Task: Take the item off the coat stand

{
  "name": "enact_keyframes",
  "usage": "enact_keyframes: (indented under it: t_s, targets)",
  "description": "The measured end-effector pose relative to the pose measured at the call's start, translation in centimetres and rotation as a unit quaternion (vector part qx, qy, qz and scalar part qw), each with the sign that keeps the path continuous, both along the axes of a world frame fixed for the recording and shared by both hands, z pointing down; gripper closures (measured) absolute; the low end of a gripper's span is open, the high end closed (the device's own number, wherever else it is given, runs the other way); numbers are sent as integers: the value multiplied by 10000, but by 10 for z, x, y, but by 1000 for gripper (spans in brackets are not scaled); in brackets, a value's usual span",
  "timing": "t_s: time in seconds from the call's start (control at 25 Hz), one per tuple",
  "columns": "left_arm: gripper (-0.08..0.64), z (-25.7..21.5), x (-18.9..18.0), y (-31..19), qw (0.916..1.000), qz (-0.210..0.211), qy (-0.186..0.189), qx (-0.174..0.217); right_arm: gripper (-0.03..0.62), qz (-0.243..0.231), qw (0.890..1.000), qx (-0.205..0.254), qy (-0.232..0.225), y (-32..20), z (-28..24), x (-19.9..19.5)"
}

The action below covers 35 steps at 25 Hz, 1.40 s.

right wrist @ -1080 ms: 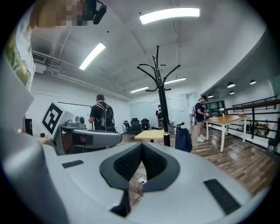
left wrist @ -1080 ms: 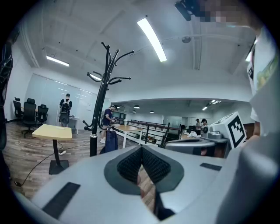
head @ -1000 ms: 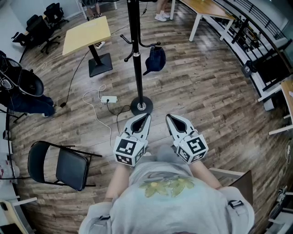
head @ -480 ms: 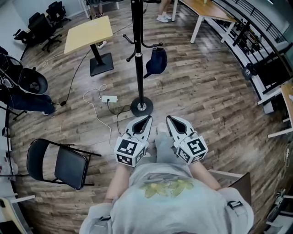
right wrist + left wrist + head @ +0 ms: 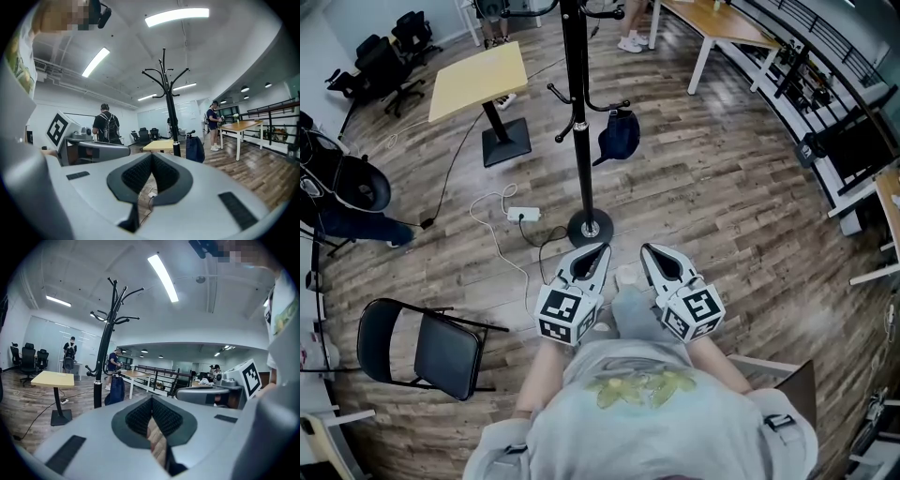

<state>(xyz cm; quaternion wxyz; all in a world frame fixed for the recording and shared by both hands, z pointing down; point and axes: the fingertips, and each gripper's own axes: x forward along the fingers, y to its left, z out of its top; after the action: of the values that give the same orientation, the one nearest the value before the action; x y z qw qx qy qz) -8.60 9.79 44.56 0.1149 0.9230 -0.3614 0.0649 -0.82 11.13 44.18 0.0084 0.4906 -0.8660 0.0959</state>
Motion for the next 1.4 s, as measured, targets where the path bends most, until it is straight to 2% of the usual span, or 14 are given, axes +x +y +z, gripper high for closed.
enact_keyframes:
  t_s: [0.32, 0.96, 1.0, 1.04, 1.4]
  targets:
    - [546, 1, 2, -29, 10000, -64, 22, -26, 586, -60, 10000, -5, -44, -27, 1, 3]
    - [546, -3, 20, -112, 9998, -166, 25, 100, 585, -61, 9995, 304, -21, -114, -9, 26]
    - [546, -3, 21, -118, 9998, -171, 16, 104, 536, -110, 9995, 308, -54, -121, -11, 26]
    - [546, -3, 22, -124, 9998, -176, 4, 106, 439, -161, 9994, 290, -95, -128, -11, 26]
    - [546, -3, 28, -174, 9996, -257, -30, 101, 364, -248, 9990, 363, -15, -187, -11, 37]
